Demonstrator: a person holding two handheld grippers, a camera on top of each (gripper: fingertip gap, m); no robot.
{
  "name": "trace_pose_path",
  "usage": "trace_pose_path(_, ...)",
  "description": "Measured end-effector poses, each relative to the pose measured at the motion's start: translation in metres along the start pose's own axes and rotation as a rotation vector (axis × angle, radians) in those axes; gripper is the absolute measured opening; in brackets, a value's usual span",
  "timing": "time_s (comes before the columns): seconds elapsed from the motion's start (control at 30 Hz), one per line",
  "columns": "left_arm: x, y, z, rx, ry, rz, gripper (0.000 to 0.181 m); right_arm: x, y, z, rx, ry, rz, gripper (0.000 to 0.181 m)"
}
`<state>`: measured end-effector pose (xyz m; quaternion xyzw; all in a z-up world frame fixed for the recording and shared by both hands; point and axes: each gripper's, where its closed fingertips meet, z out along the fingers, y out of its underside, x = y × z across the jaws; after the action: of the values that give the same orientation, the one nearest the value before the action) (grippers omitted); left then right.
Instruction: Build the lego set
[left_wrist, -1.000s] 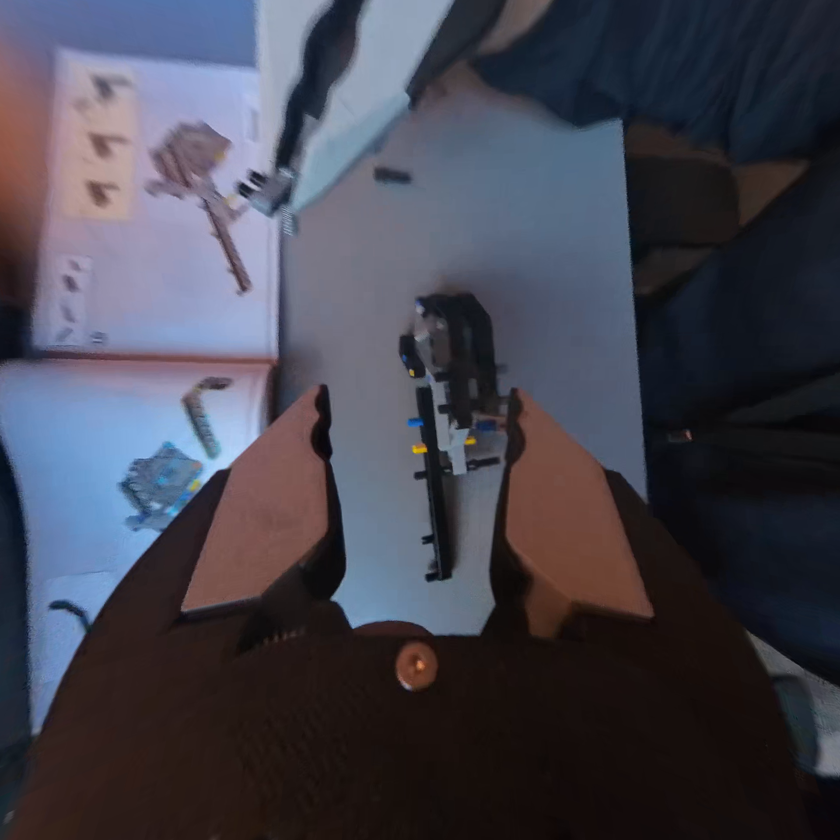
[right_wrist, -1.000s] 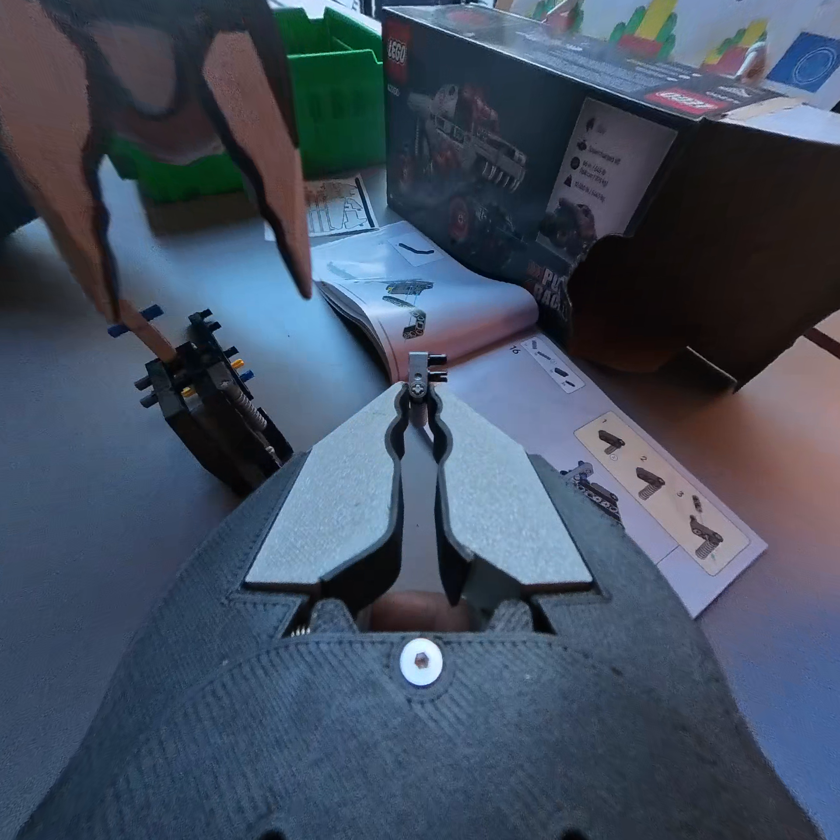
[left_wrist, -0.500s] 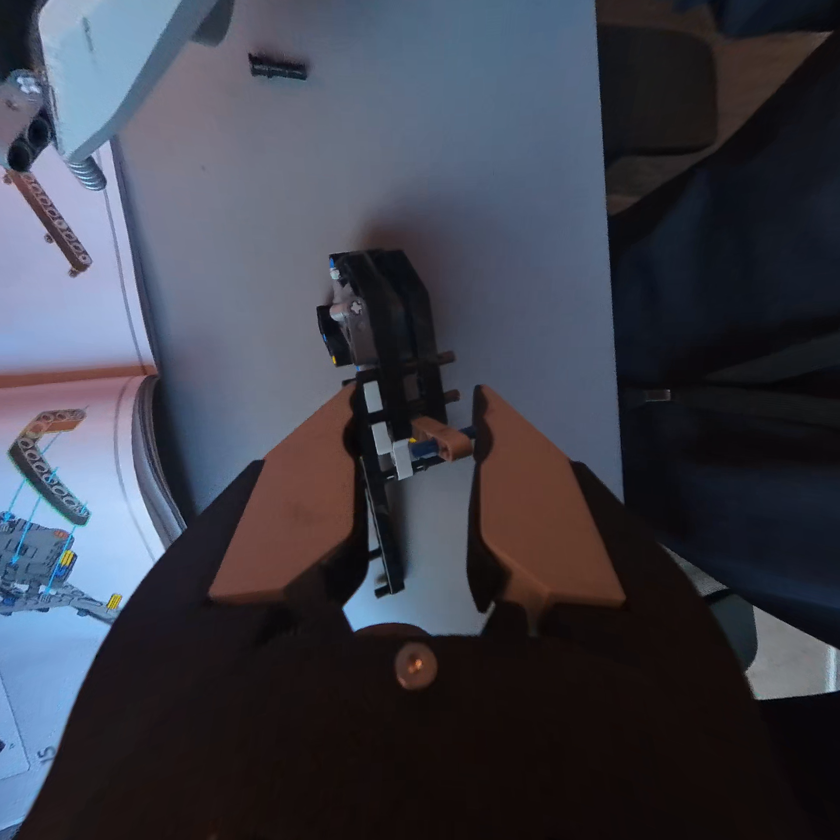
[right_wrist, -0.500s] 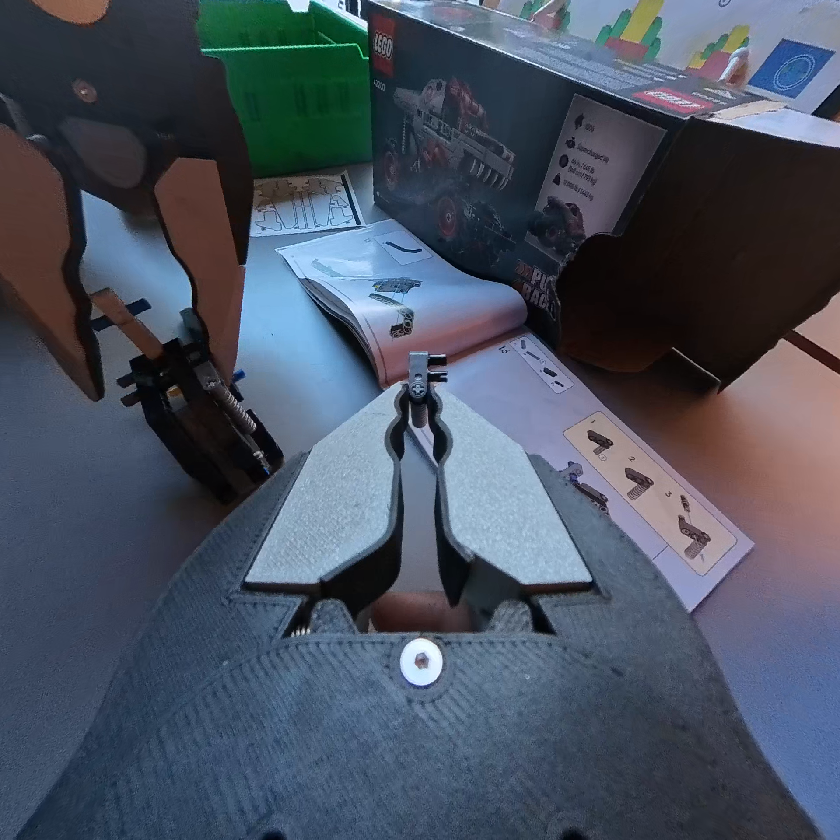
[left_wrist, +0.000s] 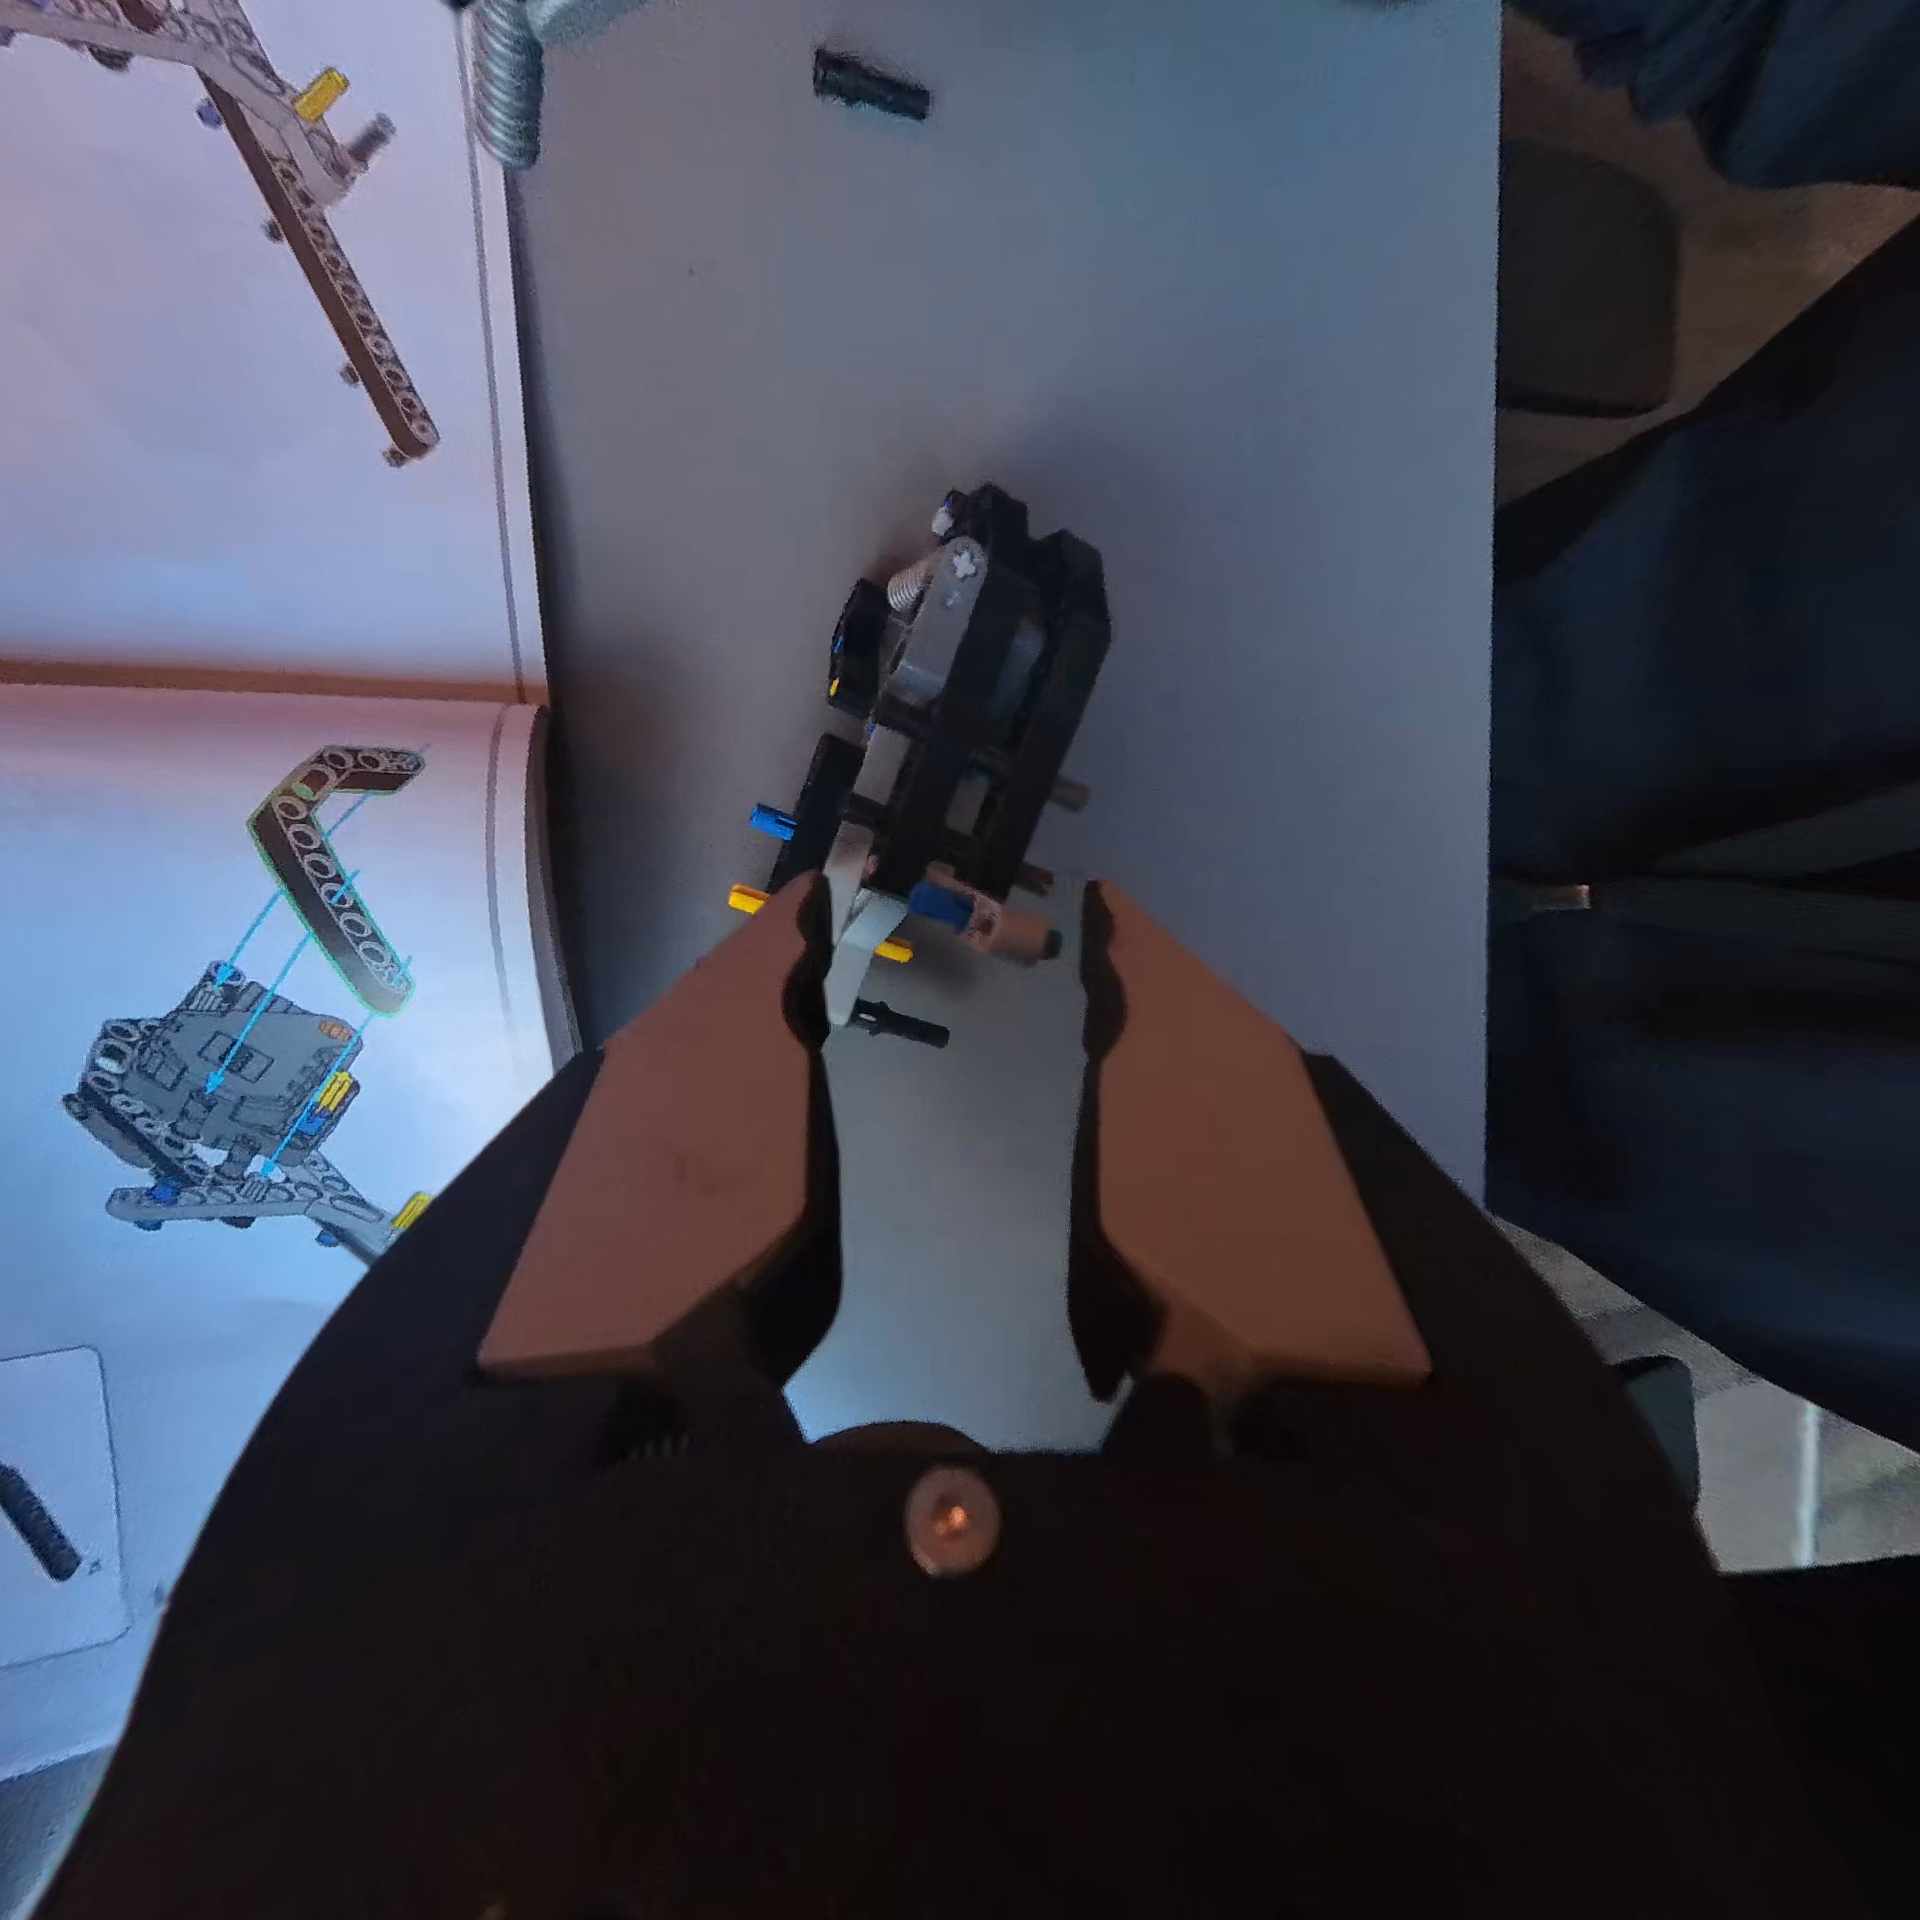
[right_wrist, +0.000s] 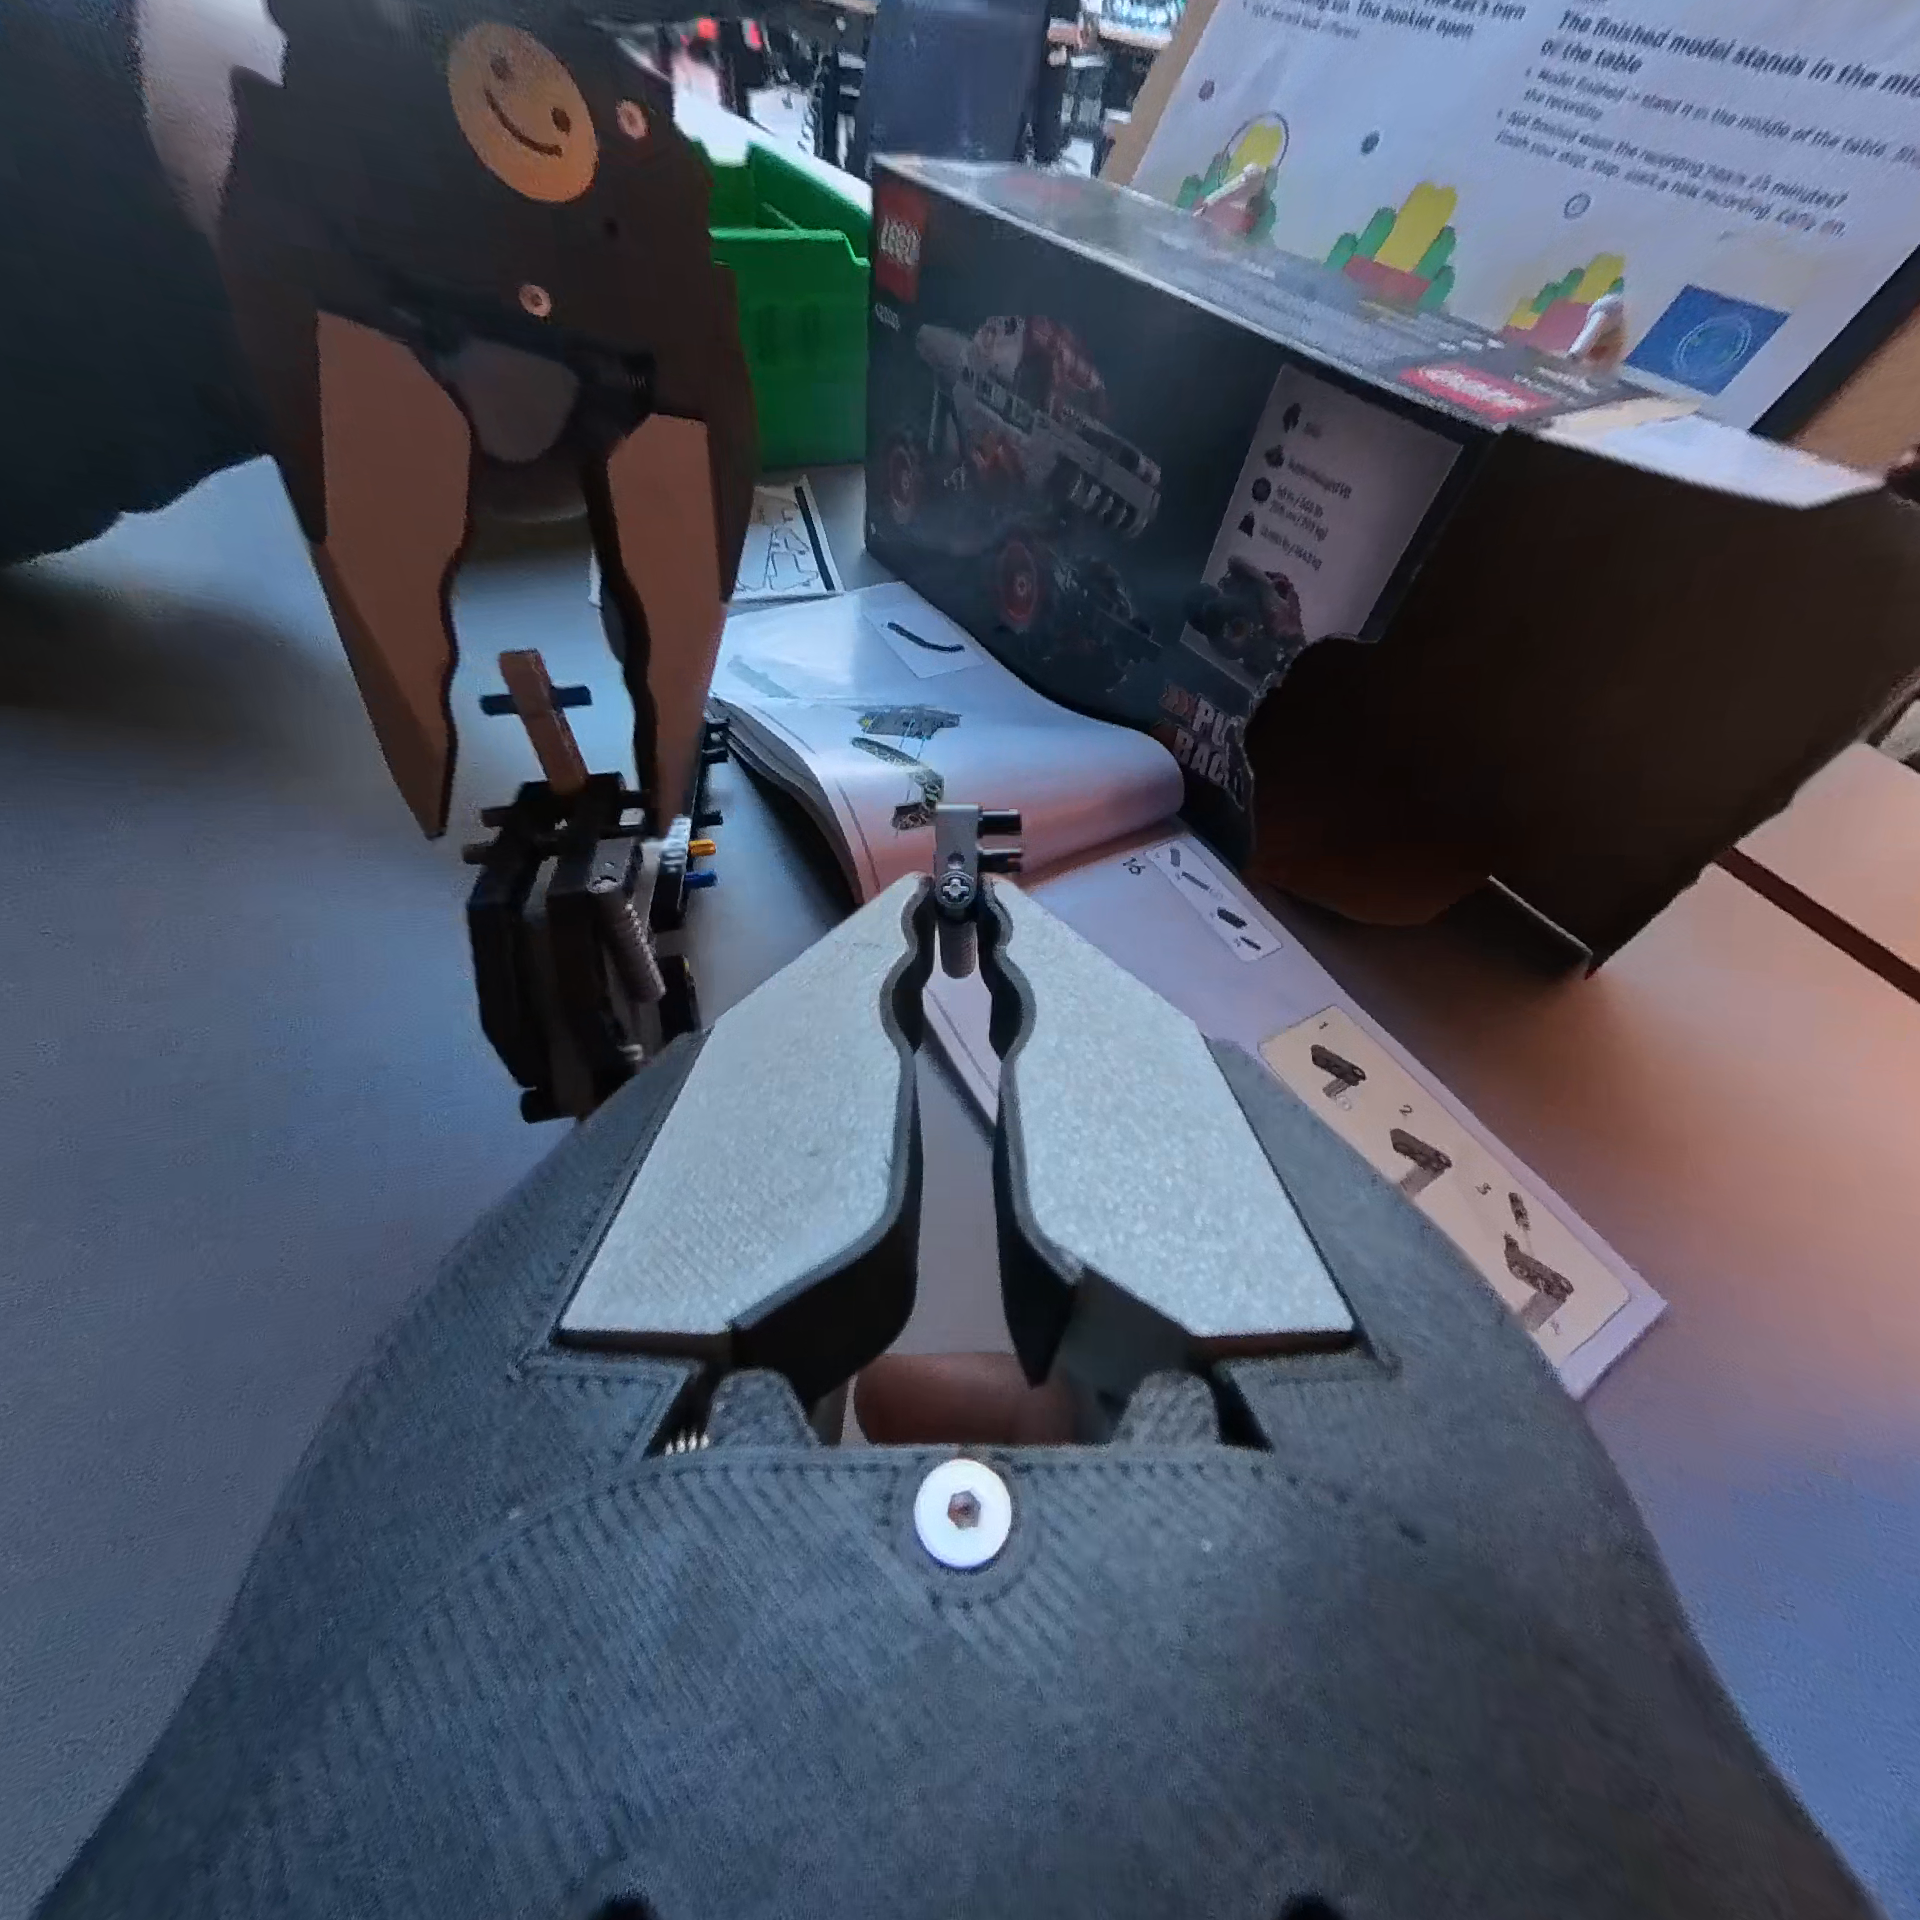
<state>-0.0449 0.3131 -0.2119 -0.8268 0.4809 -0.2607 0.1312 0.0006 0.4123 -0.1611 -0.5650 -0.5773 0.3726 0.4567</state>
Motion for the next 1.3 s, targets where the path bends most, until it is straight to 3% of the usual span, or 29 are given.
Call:
trace_pose_path(0.2,-0.002,-0.039,-0.035,0.229,-0.082,0.035,0.043,-0.032,-0.031,-0.008,0.169,-0.124,-0.115,0.004)
trace_pose_path(0.43,0.012,-0.068,-0.034,0.349,-0.035,0.009,0.042,-0.062,-0.035,-0.007,0.188,-0.156,-0.336,0.004)
trace_pose_path(0.53,-0.004,-0.064,-0.041,0.334,-0.135,0.019,0.042,-0.042,-0.038,-0.009,0.201,-0.043,-0.344,0.005)
trace_pose_path(0.7,-0.028,-0.075,-0.085,0.510,-0.226,-0.036,0.047,0.008,-0.046,-0.028,0.276,0.092,-0.162,0.004)
trace_pose_path(0.8,-0.039,-0.071,-0.098,0.546,-0.249,-0.078,0.056,0.009,-0.031,-0.023,0.192,0.010,-0.080,0.004)
trace_pose_path(0.97,-0.047,-0.057,-0.085,0.466,-0.293,-0.094,0.057,0.010,-0.011,-0.016,0.074,-0.049,0.013,0.005)
trace_pose_path(1.07,-0.045,-0.050,-0.079,0.495,-0.310,-0.111,0.057,0.019,-0.012,-0.025,0.074,0.010,0.012,0.004)
trace_pose_path(1.17,-0.032,-0.042,-0.074,0.629,-0.270,-0.122,0.050,0.033,-0.022,-0.038,0.120,0.052,0.042,0.004)
trace_pose_path(1.3,-0.039,-0.016,-0.059,0.576,-0.326,-0.134,0.052,0.048,-0.032,-0.045,0.118,0.031,0.103,0.004)
